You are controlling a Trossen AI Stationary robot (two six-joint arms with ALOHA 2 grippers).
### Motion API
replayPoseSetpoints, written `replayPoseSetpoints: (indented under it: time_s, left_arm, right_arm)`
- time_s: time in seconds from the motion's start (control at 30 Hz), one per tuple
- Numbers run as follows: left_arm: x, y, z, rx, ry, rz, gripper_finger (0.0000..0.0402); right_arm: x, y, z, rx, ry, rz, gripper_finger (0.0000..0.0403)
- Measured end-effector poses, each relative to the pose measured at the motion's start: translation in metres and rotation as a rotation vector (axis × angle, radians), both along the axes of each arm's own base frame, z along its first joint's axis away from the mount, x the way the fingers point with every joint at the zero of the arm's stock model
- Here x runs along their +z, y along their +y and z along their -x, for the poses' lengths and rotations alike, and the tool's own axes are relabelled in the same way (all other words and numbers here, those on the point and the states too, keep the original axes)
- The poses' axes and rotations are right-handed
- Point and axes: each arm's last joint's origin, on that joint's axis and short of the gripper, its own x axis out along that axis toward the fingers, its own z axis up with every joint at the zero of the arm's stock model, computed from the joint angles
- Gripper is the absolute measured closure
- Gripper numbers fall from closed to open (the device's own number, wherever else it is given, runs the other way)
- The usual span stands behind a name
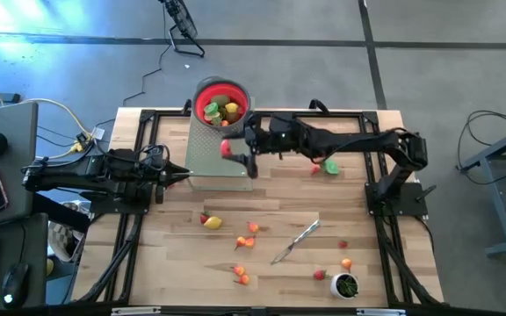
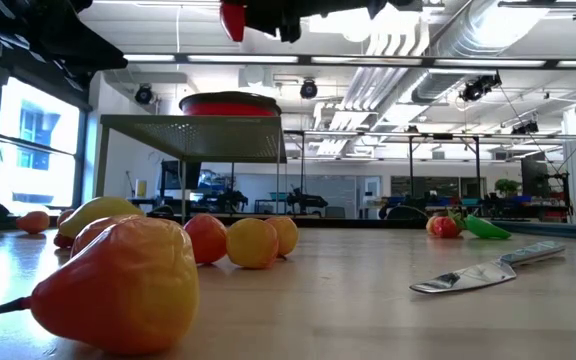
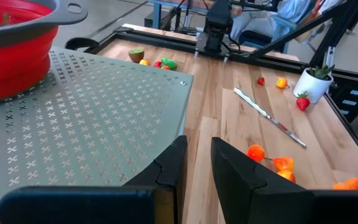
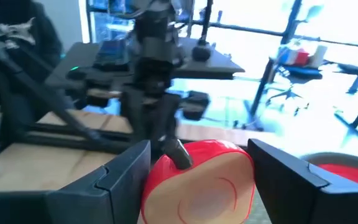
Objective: Pick & Place Fruit
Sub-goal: Put the half apple into the red strainer on the shelf, then put the green half pear into the red strainer on the shelf
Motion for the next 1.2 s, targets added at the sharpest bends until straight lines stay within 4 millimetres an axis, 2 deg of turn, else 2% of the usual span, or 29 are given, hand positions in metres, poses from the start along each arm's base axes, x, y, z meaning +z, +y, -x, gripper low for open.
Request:
replayPoseSetpoints:
  time_s: [0.2,0.37,0.73,0.9,1.2]
  left_arm:
    - [0.000,0.000,0.000,0.000,-0.003,0.000,0.0334]
    - [0.000,0.000,0.000,0.000,-0.005,0.000,0.0334]
    - [0.001,0.002,0.000,0.049,-0.005,-0.031,0.0334]
    - [0.001,0.002,0.000,0.055,-0.006,-0.032,0.0334]
    - [0.001,0.002,0.000,0.055,-0.006,-0.032,0.0334]
  right_arm:
    - [-0.007,-0.033,-0.005,0.003,-0.080,-0.015,0.0151]
    - [-0.017,-0.060,-0.009,-0.060,-0.123,-0.002,0.0154]
    - [-0.045,-0.118,-0.004,-0.230,-0.090,-0.007,0.0154]
    - [-0.044,-0.130,0.002,-0.268,-0.103,0.000,0.0150]
    - [-0.044,-0.130,0.001,-0.326,-0.102,0.008,0.0088]
